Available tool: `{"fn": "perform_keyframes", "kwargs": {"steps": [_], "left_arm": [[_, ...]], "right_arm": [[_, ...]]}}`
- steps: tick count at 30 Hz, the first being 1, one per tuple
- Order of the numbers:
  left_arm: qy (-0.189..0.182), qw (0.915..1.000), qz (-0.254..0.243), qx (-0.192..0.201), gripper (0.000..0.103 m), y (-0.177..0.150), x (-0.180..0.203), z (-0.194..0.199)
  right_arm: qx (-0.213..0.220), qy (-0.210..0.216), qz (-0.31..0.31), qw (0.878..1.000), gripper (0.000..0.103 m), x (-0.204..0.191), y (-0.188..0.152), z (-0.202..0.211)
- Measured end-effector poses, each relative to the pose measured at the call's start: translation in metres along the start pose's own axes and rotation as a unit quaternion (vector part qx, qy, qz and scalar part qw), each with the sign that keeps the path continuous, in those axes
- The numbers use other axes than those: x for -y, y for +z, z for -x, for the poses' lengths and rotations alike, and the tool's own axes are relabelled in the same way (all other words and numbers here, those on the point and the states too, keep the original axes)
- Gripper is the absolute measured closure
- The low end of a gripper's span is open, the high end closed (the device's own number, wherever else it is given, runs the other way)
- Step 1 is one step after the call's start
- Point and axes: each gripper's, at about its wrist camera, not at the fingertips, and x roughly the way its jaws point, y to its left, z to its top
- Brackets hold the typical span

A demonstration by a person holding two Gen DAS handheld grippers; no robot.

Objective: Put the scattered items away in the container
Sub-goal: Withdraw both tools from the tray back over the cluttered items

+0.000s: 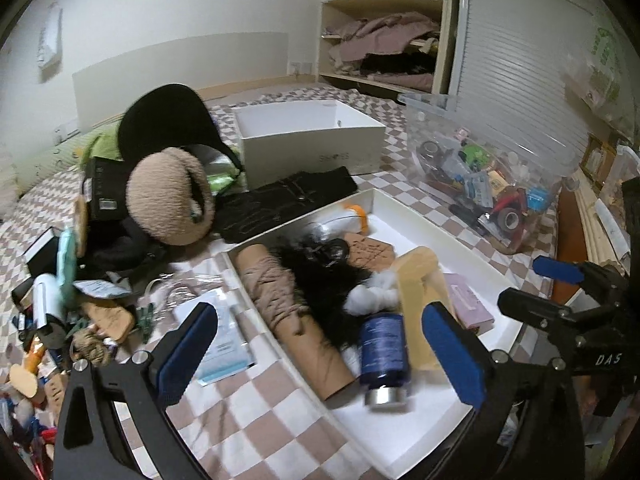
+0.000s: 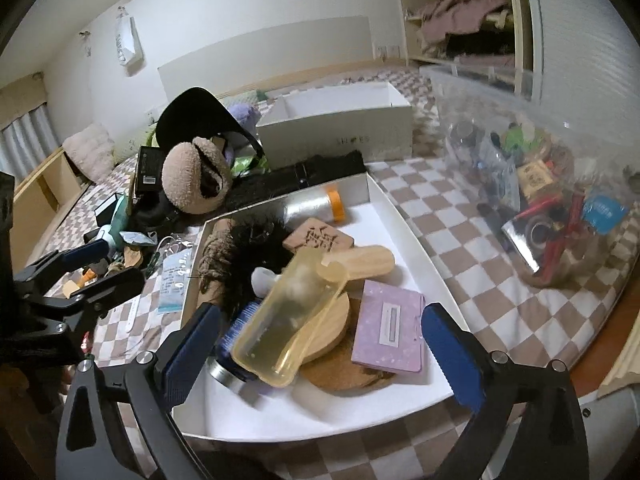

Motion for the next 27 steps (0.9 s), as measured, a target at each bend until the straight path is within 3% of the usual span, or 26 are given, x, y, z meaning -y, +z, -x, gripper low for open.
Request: {"fn": "perform_keyframes", "kwargs": {"steps": [7, 27], "left_arm": [[0.02, 0.9997, 0.013, 0.01, 0.0, -0.013, -0.027, 0.024], [0.088, 0.9933, 0.073, 0.021, 0.0, -0.058, -0.11, 0.076]], "right_arm": [[0.017, -0.008, 0.025, 1.0, 0.0, -0.028, 0.0, 0.005], [0.014, 0.058, 0.075, 0.995, 0.0, -0.125, -0.016, -0.008]]}}
